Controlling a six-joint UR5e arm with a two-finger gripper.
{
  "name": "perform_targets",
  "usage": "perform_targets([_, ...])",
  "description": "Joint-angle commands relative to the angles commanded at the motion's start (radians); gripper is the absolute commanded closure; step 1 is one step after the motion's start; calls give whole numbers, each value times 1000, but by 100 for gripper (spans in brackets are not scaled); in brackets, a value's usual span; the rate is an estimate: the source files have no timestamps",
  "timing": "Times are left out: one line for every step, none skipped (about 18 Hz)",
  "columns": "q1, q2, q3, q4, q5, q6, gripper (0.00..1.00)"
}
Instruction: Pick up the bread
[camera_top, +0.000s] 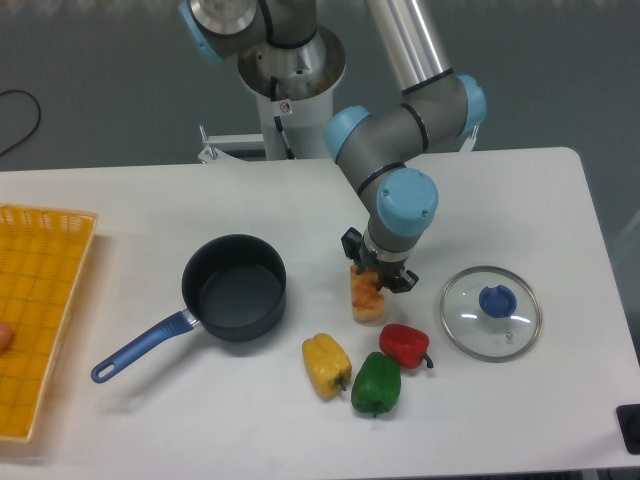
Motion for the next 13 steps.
perform_targets([0,0,2,0,0,2,81])
perform_targets([2,0,2,0,-2,3,82])
perform_targets([2,2,3,0,-2,3,84])
perform_targets([2,2,5,0,-2,3,86])
perform_targets([2,2,5,0,-2,6,86])
perform_targets([3,3,6,0,-2,8,86])
perform_targets([3,5,12,0,-3,6,86])
perform_targets([5,8,23,-2,-2,11,87])
perform_targets([5,14,34,-3,0,14,87])
perform_targets([5,20,43,-5,2,26,87])
perform_targets([2,29,64,-12,18,50,87])
perform_targets([0,35,83,-20,44,83,87])
perform_targets([2,38,98,-35,61,119,88])
